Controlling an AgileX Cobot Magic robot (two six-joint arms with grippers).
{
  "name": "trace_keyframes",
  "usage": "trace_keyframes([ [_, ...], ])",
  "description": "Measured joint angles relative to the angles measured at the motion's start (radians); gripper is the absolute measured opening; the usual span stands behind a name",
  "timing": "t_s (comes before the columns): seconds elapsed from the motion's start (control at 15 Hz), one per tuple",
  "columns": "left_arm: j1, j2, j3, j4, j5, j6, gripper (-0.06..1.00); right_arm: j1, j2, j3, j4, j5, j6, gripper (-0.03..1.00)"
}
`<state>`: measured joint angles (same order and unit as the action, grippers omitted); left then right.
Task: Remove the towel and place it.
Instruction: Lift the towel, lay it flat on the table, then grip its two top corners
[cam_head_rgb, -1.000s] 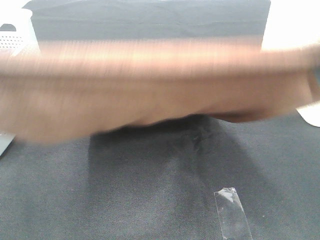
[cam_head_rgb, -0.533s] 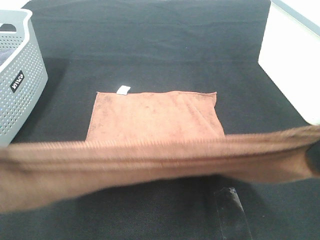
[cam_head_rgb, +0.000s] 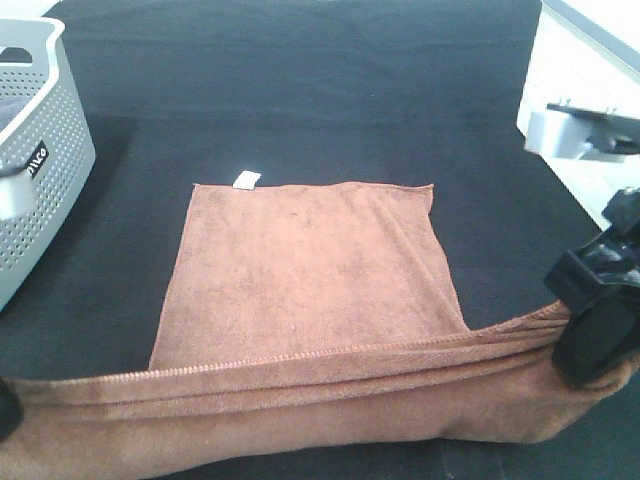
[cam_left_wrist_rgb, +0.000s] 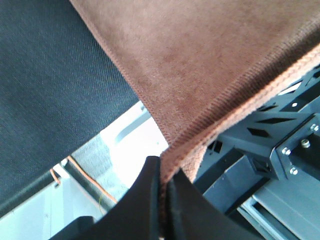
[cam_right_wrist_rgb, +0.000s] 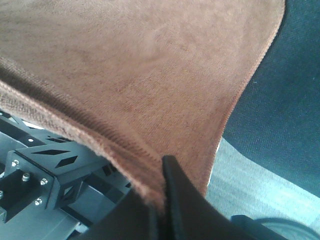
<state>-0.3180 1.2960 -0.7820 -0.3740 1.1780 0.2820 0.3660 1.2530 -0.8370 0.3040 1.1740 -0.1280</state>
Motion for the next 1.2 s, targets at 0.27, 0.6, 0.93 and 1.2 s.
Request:
trace_keyframes([
  [0.27,-0.024,0.060,0.000,0.002,0.001,0.032,0.00,0.000,0.104,0.055,0.000,-0.064,-0.058,0.00],
  [0.6,-0.195,0.126,0.000,0.052,0.014,-0.027,0.00,-0.007,0.198,0.088,0.012,-0.085,-0.098,0.00],
  [0.93,-0.322,0.128,0.005,0.027,0.022,-0.128,0.00,-0.007,0.196,0.194,0.065,0.025,-0.121,0.00],
  [1.2,-0.393,0.128,0.108,-0.040,0.021,-0.173,0.00,-0.007,0.194,0.293,0.119,0.035,-0.151,0.00],
])
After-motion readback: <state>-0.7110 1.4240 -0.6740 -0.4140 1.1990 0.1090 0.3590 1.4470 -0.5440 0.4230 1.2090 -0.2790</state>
